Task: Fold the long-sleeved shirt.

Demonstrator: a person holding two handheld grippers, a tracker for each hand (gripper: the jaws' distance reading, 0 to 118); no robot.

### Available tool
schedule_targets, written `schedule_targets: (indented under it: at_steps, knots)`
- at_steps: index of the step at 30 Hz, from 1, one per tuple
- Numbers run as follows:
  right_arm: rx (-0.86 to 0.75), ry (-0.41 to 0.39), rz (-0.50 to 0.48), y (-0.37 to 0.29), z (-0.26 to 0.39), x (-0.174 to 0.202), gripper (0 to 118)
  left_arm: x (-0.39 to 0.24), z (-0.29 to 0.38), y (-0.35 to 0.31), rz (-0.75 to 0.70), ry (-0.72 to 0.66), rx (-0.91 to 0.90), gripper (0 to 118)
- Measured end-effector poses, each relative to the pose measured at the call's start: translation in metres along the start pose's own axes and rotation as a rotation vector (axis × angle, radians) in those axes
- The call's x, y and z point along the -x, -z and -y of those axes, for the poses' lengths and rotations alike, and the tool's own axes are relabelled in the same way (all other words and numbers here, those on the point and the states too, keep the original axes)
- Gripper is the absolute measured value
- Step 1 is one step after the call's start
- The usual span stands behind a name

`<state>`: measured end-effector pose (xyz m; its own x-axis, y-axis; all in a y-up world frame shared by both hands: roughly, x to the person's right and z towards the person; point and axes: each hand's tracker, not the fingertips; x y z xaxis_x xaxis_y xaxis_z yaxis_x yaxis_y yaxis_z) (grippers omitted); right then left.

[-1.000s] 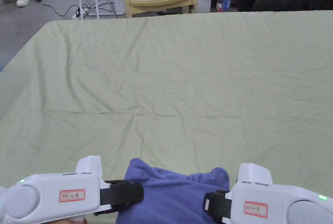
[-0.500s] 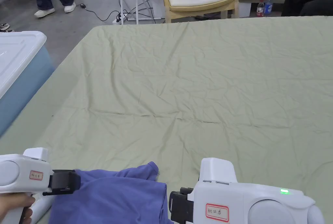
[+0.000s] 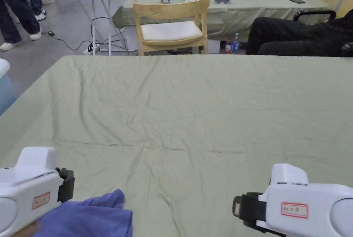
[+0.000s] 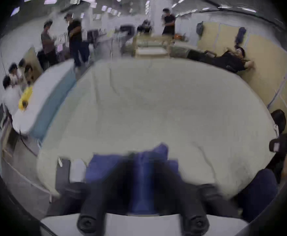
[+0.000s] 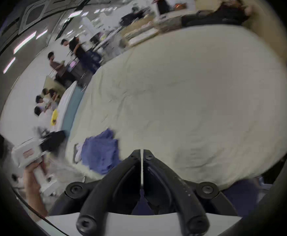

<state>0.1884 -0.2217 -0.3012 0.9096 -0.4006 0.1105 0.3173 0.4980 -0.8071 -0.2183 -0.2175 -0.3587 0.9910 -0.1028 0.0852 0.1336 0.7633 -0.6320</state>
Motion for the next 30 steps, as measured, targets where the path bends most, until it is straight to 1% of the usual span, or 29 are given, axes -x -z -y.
schedule_targets:
  at_steps: [1,2,4,6,7,10,12,13,15,18,20,22,23,24,25,26,27,28,29,30]
  knots:
    - [-0.081,-0.006,0.067,-0.022,-0.007,-0.012,6,-0.013,-0.011,-0.016,-0.012,0.008,-0.081,0]
    - [-0.153,-0.014,0.126,-0.040,-0.012,-0.020,6,-0.022,-0.020,-0.029,0.007,0.008,-0.147,0]
    - [-0.331,-0.057,0.266,-0.084,-0.024,-0.030,6,-0.048,-0.043,-0.063,0.076,-0.056,-0.300,0]
    - [-0.483,-0.110,0.350,-0.121,-0.029,-0.030,6,-0.078,-0.058,-0.094,0.127,-0.082,-0.418,0]
    - [-0.556,-0.142,0.367,-0.137,-0.030,-0.026,6,-0.090,-0.064,-0.107,0.130,-0.079,-0.479,0]
    - [-0.731,-0.243,0.371,-0.174,-0.027,-0.015,6,-0.128,-0.078,-0.143,0.095,-0.074,-0.639,0]
    - [-0.783,-0.303,0.346,-0.188,-0.023,-0.006,6,-0.147,-0.081,-0.160,0.064,-0.078,-0.693,0]
    - [-0.802,-0.318,0.331,-0.194,-0.021,-0.002,6,-0.154,-0.081,-0.166,0.054,-0.081,-0.707,0]
    - [-0.820,-0.307,0.302,-0.199,-0.017,0.002,6,-0.166,-0.080,-0.175,0.060,-0.066,-0.700,0]
    - [-0.826,-0.306,0.288,-0.202,-0.012,0.004,6,-0.173,-0.074,-0.181,0.049,-0.047,-0.704,0]
    - [-0.827,-0.315,0.285,-0.201,-0.010,0.004,6,-0.171,-0.071,-0.185,0.043,-0.041,-0.700,7]
    - [-0.825,-0.312,0.276,-0.201,-0.009,0.004,7,-0.166,-0.068,-0.187,0.027,-0.039,-0.697,8]
    - [-0.822,-0.308,0.268,-0.201,-0.008,0.004,12,-0.165,-0.067,-0.189,0.015,-0.042,-0.700,8]
    - [-0.818,-0.308,0.256,-0.200,-0.008,0.003,21,-0.164,-0.066,-0.190,0.007,-0.040,-0.701,8]
    - [-0.816,-0.308,0.241,-0.200,-0.009,0.003,35,-0.162,-0.066,-0.192,0.009,-0.042,-0.706,12]
    - [-0.818,-0.305,0.227,-0.199,-0.010,0.003,57,-0.160,-0.066,-0.193,0.022,-0.048,-0.712,27]
    - [-0.824,-0.300,0.222,-0.198,-0.011,0.003,100,-0.158,-0.066,-0.195,0.038,-0.066,-0.726,83]
    - [-0.827,-0.306,0.227,-0.195,-0.013,0.004,118,-0.157,-0.068,-0.195,0.036,-0.075,-0.725,118]
    - [-0.845,-0.350,0.209,-0.198,-0.013,0.006,118,-0.156,-0.070,-0.194,0.042,-0.079,-0.713,114]
    - [-0.879,-0.388,0.218,-0.204,-0.010,0.008,118,-0.160,-0.060,-0.200,0.134,-0.098,-0.773,116]
